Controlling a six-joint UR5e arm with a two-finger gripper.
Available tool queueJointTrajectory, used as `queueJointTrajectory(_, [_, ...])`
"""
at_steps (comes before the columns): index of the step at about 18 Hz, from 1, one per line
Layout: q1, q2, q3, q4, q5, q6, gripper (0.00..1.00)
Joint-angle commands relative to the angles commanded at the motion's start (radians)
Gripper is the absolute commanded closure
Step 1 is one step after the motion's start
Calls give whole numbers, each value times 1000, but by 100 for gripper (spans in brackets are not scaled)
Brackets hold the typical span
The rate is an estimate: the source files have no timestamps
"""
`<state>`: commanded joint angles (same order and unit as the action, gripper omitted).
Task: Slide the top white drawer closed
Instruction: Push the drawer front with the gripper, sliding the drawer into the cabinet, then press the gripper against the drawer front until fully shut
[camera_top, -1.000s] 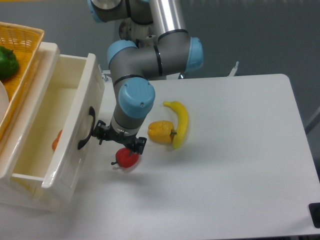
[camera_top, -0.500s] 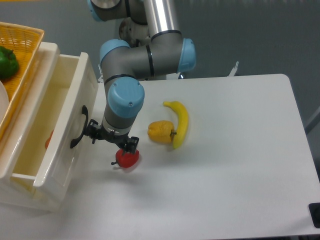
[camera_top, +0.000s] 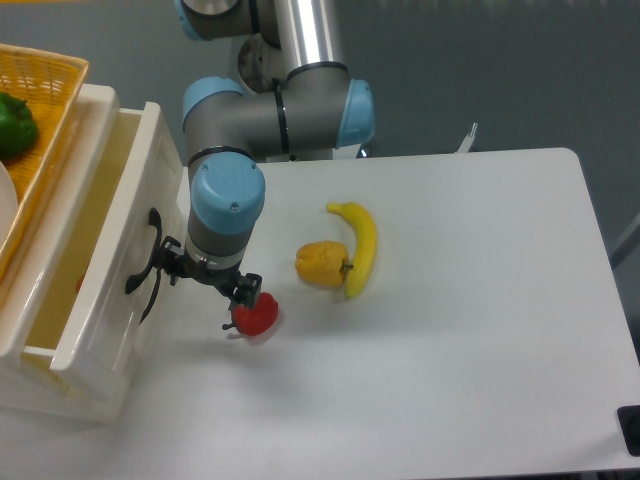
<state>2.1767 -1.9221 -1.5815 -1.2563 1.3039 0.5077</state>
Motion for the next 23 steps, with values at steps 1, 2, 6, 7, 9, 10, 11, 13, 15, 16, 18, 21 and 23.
queueJointTrajectory(1, [-6,0,0,0,0,0,0])
queueJointTrajectory(2, [-9,0,0,2,0,0,0])
queueJointTrajectory(6, [-14,-2,5,2,0,-2,0])
queueJointTrajectory(7, [-14,-2,5,2,0,0,0])
queueJointTrajectory(9, [-14,-2,5,2,-3,0,0])
queueJointTrajectory(10, [-14,-2,6,2,-5,2,0])
queueJointTrajectory(11, [-15,-2,6,2,-6,0,0])
queueJointTrajectory(13, [-32,-2,12,2,-6,0,0])
queueJointTrajectory(15, [-34,-3,12,2,-8,0,0])
queueJointTrajectory(16, [-35,-3,12,2,-9,0,0])
queueJointTrajectory(18, [-41,-5,12,2,-8,-2,0])
queueJointTrajectory(21, [-43,-3,12,2,-6,-2,0])
queueJointTrajectory(23, [-44,-3,12,2,-6,-2,0])
